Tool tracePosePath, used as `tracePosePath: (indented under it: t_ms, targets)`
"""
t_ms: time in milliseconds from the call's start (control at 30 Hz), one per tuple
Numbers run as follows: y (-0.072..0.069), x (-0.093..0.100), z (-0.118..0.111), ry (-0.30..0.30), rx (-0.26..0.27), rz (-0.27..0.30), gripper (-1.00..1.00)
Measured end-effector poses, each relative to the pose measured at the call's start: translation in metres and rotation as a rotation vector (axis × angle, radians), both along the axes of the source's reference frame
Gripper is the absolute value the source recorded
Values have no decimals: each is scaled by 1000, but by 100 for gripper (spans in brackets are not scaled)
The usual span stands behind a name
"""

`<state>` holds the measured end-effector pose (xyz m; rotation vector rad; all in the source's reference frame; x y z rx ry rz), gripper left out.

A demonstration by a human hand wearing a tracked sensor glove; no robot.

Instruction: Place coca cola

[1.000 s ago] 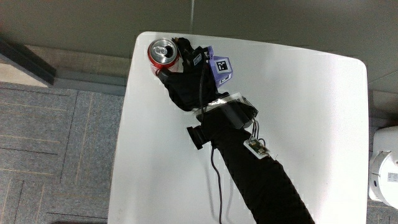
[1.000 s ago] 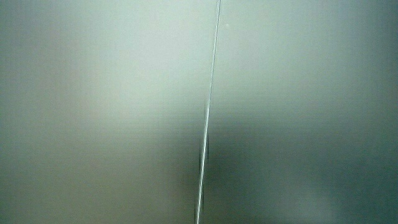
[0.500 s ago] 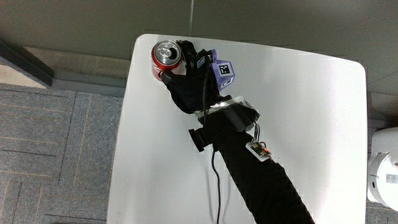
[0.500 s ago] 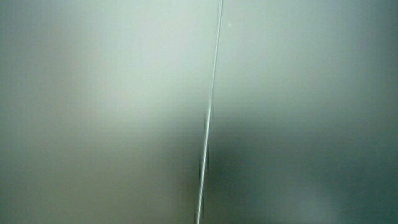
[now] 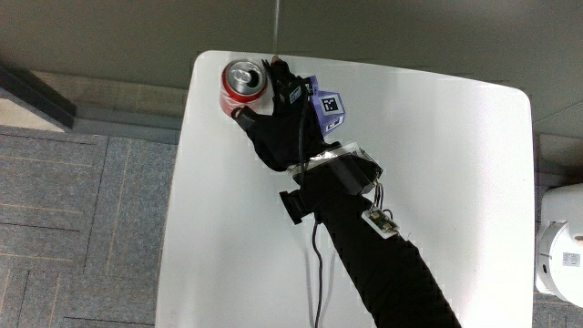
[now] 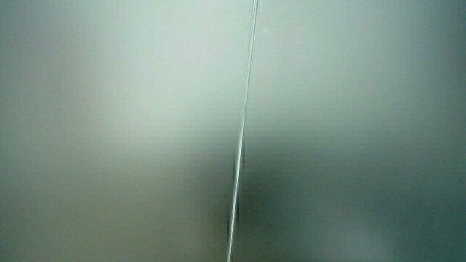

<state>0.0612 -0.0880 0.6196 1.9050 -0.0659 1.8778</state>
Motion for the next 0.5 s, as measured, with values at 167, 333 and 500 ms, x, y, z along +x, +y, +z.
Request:
tracePosePath:
  t_ms: [167, 333, 500]
  targets:
    - [1, 1, -5, 18, 7, 9, -100]
    - [1, 2, -9, 52, 5, 4, -100]
    - [2, 5, -9, 68, 0, 6, -100]
